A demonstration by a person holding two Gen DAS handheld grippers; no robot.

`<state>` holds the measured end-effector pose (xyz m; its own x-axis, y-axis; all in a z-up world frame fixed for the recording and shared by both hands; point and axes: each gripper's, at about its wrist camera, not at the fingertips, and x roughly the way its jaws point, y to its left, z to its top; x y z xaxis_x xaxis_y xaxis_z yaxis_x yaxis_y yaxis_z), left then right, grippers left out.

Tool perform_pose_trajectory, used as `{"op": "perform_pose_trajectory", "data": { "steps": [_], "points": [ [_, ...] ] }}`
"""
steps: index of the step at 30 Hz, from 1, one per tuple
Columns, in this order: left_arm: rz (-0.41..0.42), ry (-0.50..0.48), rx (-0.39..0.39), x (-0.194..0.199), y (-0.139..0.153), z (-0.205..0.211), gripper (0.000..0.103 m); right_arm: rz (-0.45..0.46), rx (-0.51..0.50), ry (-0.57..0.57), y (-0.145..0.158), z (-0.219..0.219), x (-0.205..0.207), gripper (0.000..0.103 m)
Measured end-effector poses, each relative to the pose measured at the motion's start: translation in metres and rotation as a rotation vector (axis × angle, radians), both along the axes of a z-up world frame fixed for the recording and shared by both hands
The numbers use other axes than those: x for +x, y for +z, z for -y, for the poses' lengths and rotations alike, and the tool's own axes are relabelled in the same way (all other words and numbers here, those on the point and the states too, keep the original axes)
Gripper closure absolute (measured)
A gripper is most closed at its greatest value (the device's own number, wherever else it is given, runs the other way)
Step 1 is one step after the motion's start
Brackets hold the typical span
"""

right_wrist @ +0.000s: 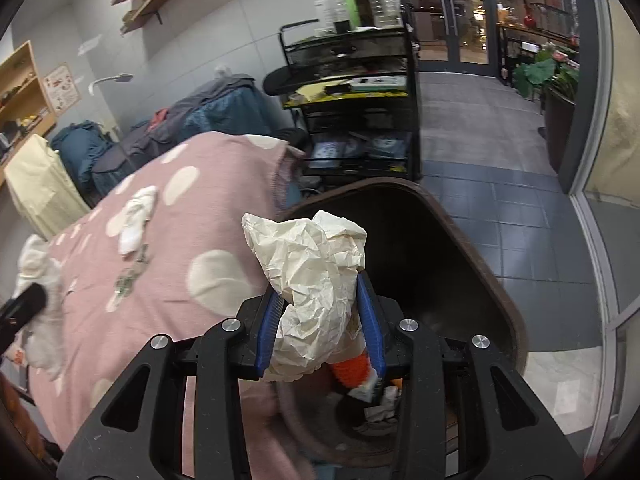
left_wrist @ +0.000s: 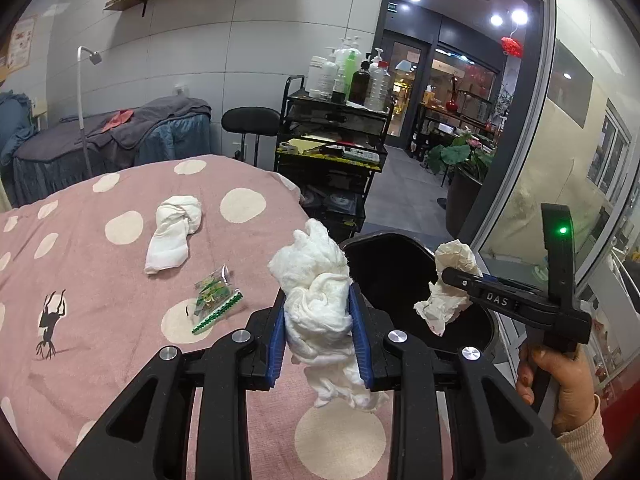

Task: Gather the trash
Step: 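Carry both tissues toward the brown trash bin, then open the right tool over the bin while the left tool releases its tissue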

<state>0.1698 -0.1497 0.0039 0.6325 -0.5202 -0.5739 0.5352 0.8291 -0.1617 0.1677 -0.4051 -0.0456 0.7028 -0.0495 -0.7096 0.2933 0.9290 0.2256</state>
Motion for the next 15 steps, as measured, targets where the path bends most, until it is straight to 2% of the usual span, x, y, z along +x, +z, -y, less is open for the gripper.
{"op": "perform_pose_trajectory", "data": {
  "steps": [8,13,15],
  "points": [
    [0.000,-0.032,0.001,-0.004,0.000,0.013,0.075,-0.080,-0.102,-0.066,-0.031,0.023,0.021,0.065],
    [-0.010,-0.042,0.001,-0.005,-0.002,0.019,0.075,-0.132,-0.111,-0.069,-0.051,0.029,0.031,0.064],
    [-0.011,-0.046,0.005,-0.005,-0.002,0.022,0.075,-0.138,-0.100,-0.074,-0.057,0.031,0.033,0.061]
  ]
}}
